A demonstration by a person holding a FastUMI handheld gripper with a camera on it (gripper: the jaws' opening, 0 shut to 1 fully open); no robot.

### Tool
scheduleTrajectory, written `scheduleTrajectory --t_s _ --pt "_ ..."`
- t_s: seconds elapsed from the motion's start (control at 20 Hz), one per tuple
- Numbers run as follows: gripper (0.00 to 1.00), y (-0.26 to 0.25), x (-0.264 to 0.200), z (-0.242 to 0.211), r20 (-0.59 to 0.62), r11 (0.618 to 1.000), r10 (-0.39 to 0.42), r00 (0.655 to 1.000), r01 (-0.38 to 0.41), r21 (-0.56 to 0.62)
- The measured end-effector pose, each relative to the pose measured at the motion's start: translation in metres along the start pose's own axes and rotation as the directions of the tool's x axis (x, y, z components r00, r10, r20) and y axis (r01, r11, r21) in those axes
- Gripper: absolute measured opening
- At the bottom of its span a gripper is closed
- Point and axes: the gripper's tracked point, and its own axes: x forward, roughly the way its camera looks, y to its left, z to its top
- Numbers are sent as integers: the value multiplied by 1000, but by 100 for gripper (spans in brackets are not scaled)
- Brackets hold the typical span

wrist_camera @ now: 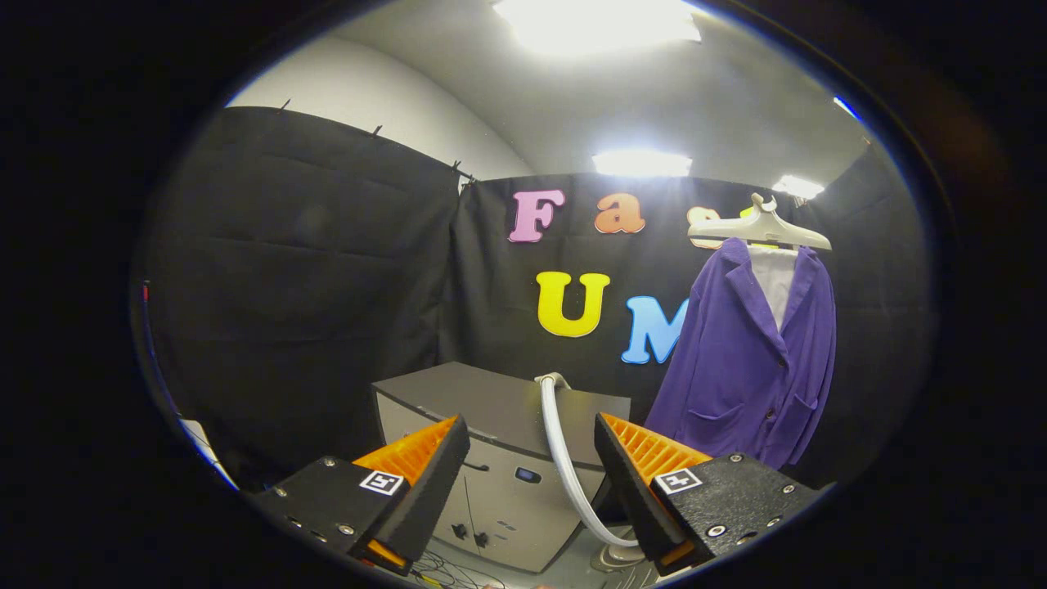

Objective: Iron the clothes twice with a garment steamer, once on the left side and once on the right side.

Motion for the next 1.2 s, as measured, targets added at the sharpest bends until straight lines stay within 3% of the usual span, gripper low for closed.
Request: scheduleTrajectory --t_s 0.25,0.6,1.05,1.2 --pt "95 15 88 22 -31 997 -47 998 49 61" --pt "95 12 220 12 -194 972 -173 966 199 123" --pt "95 -8 371 -31 -465 935 -189 865 303 185" --pt "95 -35 405 -59 -565 925 -212 797 350 148"
